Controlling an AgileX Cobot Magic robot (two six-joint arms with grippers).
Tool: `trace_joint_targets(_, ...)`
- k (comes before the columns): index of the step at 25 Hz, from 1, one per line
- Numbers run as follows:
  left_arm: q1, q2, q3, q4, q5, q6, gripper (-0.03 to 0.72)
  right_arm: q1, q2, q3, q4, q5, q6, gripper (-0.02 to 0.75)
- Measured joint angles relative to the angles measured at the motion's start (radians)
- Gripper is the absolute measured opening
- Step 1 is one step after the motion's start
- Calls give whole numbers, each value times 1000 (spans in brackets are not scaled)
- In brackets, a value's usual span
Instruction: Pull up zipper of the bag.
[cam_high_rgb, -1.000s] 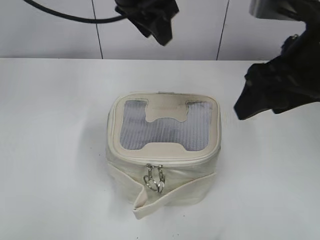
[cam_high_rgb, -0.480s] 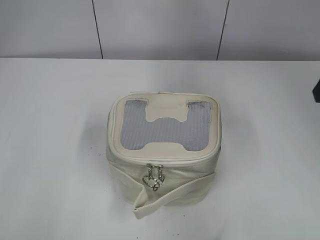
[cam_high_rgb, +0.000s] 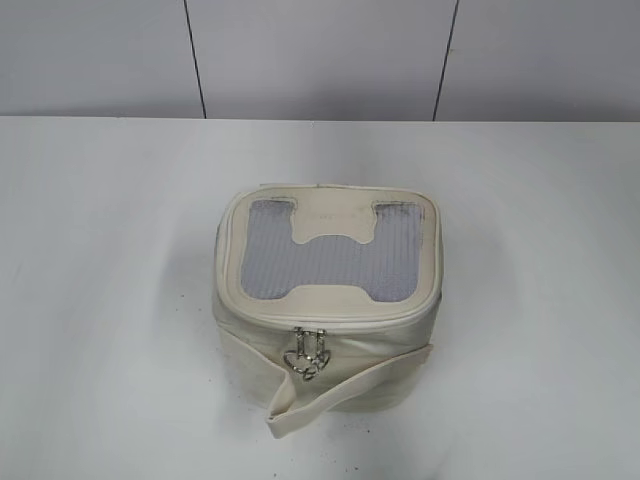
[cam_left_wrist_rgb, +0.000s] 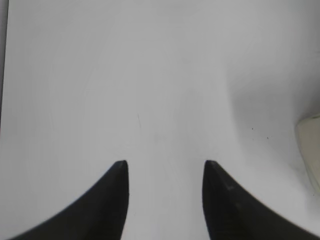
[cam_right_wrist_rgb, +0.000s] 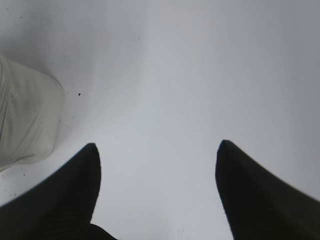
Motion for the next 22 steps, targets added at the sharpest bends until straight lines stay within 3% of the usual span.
trace_joint_targets(6, 0, -306, 329, -9, -100, -10, 371, 0, -183, 104, 0, 6, 0, 555)
trace_joint_targets(13, 0, -737, 593, -57, -112, -11, 371, 0, -432, 294, -6, -51, 0, 555)
trace_joint_targets(22, 0, -1094, 733, -57, -194, -12, 371, 0, -779, 503, -6, -87, -4, 555)
